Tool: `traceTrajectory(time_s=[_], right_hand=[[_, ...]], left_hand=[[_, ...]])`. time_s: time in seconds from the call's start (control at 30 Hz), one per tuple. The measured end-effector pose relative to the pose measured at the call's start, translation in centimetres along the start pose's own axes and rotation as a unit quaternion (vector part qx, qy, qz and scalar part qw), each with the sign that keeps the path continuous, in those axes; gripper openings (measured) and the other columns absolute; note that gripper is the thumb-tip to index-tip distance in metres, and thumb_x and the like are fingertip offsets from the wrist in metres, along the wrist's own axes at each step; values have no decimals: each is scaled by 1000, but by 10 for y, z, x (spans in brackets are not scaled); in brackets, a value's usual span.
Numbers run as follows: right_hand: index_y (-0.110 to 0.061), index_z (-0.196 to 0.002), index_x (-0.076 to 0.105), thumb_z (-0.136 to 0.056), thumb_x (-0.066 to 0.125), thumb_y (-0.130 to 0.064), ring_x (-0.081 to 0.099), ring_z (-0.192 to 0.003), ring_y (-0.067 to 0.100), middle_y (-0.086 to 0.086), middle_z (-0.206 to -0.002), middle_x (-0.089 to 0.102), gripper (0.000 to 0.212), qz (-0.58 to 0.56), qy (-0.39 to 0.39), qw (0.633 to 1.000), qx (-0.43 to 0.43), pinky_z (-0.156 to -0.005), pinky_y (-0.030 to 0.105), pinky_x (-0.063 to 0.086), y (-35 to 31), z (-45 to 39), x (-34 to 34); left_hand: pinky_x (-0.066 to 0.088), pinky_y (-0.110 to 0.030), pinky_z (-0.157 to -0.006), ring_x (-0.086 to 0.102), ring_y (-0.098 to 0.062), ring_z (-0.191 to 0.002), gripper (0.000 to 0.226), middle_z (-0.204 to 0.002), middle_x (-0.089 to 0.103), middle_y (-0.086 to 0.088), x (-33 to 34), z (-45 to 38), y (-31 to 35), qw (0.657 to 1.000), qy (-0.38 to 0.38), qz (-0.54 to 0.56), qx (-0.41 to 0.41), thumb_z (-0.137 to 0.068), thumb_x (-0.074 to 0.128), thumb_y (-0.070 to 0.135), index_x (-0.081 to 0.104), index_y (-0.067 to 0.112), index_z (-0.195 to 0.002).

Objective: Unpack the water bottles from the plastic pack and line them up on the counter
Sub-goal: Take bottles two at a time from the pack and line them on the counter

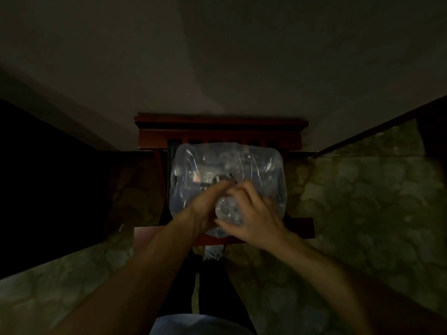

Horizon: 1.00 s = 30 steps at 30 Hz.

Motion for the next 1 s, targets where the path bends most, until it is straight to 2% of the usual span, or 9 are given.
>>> traceTrajectory(time_s=[0.07, 0.13, 0.23, 0.37, 0.47, 0.53, 0.63, 0.87, 1.0], right_hand=[[-27, -113, 43, -89, 45, -58, 57, -84, 8, -1, -110, 51, 39, -140, -22, 986, 83, -64, 23, 48, 11, 5, 6], [-26, -96, 50, -96, 42, -44, 54, -68, 3, -5, -87, 55, 20, -249, 32, 943, 218, -58, 21, 43, 35, 0, 13], [-13, -89, 61, -98, 48, -16, 58, -71, 14, 2, -80, 61, 16, -190, -37, 930, 312, -65, 32, 50, 64, -17, 46], [-2, -102, 66, -97, 46, -8, 63, -92, 31, 17, -98, 65, 22, -101, -289, 910, 279, -77, 36, 51, 72, -44, 120], [-11, -104, 64, -97, 47, -11, 57, -104, 29, 9, -104, 60, 18, -39, -445, 857, 255, -85, 33, 44, 70, -40, 168], [-16, -120, 61, -96, 51, -17, 54, -112, 31, 7, -122, 56, 26, -1, -509, 828, 237, -97, 39, 44, 73, -34, 185], [-27, -128, 55, -91, 56, -27, 55, -109, 29, 4, -133, 53, 37, 32, -555, 804, 211, -93, 41, 49, 81, -30, 189], [-38, -128, 49, -73, 71, -33, 54, -100, 22, -3, -119, 59, 59, 88, -606, 773, 165, -75, 33, 43, 92, -24, 179], [-18, -127, 55, -78, 69, -27, 54, -115, 28, 4, -129, 56, 51, 148, -560, 807, 114, -93, 36, 46, 82, -23, 181]], left_hand=[[56, -28, -66, 69, -18, -77, 25, -91, 69, -9, -8, 3, -2, 997, 30, -72, 8, -95, 53, 28, 64, 7, -99], [50, -26, -64, 65, -17, -74, 27, -89, 69, -9, -24, 10, -4, 984, 68, -165, -2, -96, 56, 28, 64, 3, -102], [54, -26, -68, 72, -19, -77, 35, -91, 75, -16, -53, 20, -2, 969, 67, -239, -13, -91, 65, 31, 70, -1, -105], [53, -28, -67, 72, -19, -74, 23, -82, 76, -9, -87, 28, 5, 954, 81, -289, -6, -85, 75, 27, 73, 7, -96], [54, -27, -63, 72, -17, -67, 22, -75, 76, -7, -102, 29, 2, 956, 85, -281, -14, -76, 81, 29, 73, 12, -88], [54, -26, -60, 72, -16, -66, 25, -74, 76, -7, -105, 29, -3, 958, 71, -276, -23, -76, 79, 30, 72, 11, -91], [52, -32, -67, 70, -20, -65, 30, -74, 74, -7, -109, 29, -12, 970, 66, -230, -33, -77, 79, 30, 69, 8, -95], [52, -28, -68, 69, -18, -71, 37, -82, 73, -5, -106, 30, -9, 968, 56, -244, -32, -79, 77, 39, 69, 10, -99], [51, -25, -65, 68, -15, -72, 24, -83, 72, -1, -104, 26, -11, 968, 65, -239, -44, -85, 72, 32, 66, 15, -100]])
Point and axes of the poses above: each hand's wrist, its own z-axis away from the middle knuckle, its own x-axis out of the palm, y = z × x, the point moved 5 cm from there along -z, towards the middle knuckle
